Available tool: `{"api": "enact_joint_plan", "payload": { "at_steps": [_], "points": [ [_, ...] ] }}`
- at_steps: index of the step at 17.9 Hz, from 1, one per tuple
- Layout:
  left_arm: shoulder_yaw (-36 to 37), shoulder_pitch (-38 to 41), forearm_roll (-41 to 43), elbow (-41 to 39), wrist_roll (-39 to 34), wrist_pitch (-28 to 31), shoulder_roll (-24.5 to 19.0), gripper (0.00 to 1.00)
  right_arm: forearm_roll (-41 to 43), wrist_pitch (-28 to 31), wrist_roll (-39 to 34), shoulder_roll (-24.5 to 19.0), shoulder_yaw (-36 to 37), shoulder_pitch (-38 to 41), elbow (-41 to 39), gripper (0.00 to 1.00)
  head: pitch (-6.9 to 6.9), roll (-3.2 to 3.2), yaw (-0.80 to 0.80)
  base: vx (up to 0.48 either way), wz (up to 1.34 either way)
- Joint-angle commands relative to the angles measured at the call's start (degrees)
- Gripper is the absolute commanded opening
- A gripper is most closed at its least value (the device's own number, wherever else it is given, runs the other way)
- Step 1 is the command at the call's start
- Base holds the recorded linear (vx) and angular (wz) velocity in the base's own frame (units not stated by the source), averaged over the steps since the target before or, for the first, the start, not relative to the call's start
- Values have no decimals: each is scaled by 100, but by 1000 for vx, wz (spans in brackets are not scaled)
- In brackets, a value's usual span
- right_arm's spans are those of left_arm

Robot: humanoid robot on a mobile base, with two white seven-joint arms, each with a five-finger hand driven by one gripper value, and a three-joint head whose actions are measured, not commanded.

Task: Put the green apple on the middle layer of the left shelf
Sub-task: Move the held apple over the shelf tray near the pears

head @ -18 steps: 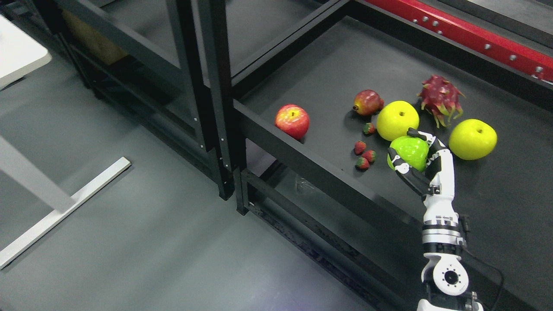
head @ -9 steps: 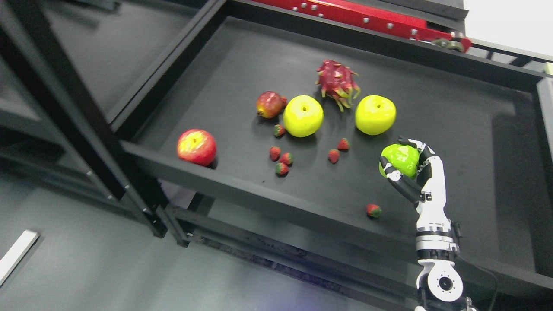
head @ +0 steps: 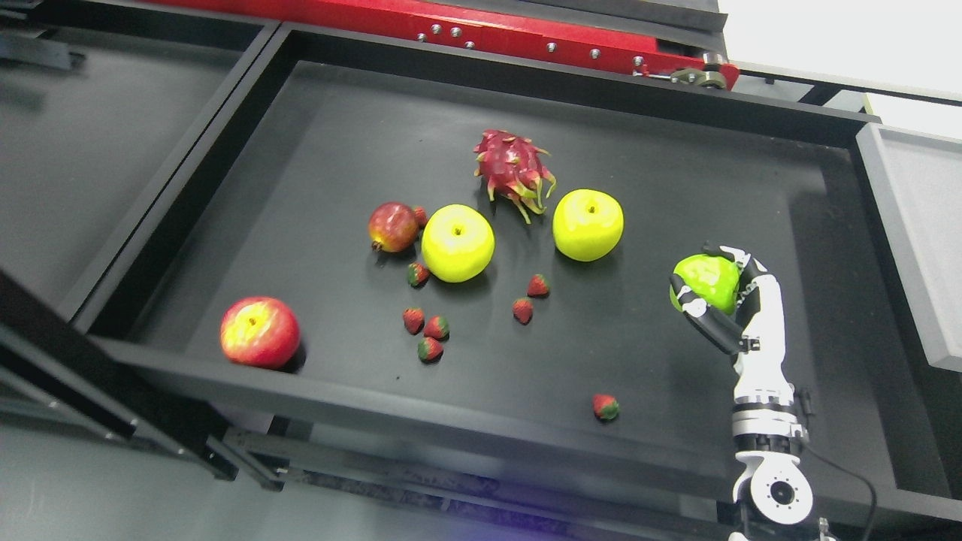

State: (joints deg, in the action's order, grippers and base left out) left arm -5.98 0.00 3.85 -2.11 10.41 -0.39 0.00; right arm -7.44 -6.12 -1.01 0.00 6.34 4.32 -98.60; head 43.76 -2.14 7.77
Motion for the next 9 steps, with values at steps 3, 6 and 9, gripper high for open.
{"api": "enact_joint_plan", "payload": {
  "at_steps": [3,6,9],
  "points": [
    [0,-123,1,0,5,-5,-100,100,-319,111,127,100,271,-204,42,0,0,0,0,144,-161],
    [0,-123,-7,0,5,-5,-100,100,-389,181,127,100,402,-98,42,0,0,0,0,130,-136],
    [0,-123,2,0,5,-5,-100,100,-398,313,127,100,438,-115,51,0,0,0,0,110,-106]
  ]
}}
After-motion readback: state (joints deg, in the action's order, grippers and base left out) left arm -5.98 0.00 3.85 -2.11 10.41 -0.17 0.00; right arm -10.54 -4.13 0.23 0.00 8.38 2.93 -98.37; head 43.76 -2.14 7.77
